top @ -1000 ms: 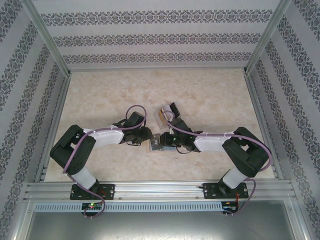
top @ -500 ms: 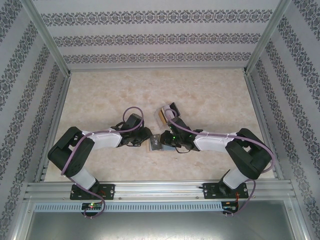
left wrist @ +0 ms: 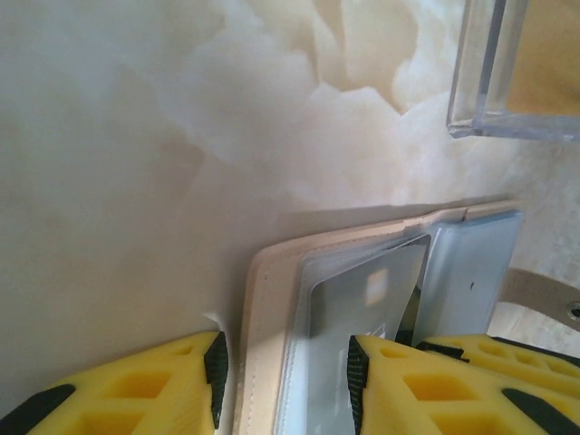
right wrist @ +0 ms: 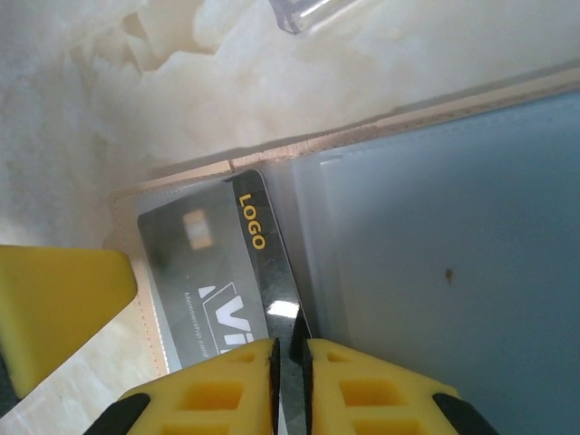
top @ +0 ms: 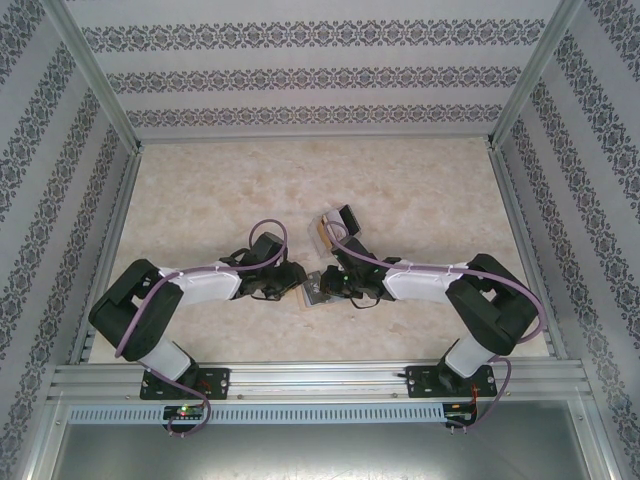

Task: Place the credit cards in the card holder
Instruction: Insert the credit card into the card slot.

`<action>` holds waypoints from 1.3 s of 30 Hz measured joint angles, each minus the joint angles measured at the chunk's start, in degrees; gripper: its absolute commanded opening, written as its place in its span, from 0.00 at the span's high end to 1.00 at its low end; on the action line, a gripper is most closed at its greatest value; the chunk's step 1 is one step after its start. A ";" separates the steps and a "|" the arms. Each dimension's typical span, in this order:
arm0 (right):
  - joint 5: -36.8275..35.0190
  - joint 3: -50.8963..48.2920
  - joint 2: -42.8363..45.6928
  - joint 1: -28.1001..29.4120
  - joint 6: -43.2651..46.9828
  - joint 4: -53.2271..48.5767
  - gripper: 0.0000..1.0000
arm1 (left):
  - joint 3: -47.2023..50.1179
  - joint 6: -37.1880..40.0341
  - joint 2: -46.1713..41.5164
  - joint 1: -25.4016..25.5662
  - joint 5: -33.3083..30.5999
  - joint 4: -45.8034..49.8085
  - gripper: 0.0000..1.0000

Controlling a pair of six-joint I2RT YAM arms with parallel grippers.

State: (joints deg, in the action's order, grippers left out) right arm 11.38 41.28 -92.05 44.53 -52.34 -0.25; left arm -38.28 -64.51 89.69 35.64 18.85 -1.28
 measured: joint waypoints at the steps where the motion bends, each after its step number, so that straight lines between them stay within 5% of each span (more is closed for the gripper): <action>1: 0.02 0.00 0.00 0.00 0.00 -0.26 0.84 | 0.20 0.00 -0.20 0.00 0.04 0.02 0.58; 29: -0.04 -1.27 1.05 0.74 0.24 -2.93 0.87 | 0.50 0.83 0.44 0.50 0.57 -0.09 0.73; 39: 2.60 -0.13 -0.39 1.46 0.22 -1.75 0.87 | 0.44 0.81 0.68 0.52 0.22 -0.07 0.71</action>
State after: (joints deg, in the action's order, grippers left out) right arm 13.98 41.15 -92.44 46.00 -52.12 -2.00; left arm -37.85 -63.70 90.37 36.16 19.07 -1.34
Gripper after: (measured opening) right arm 0.135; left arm 0.281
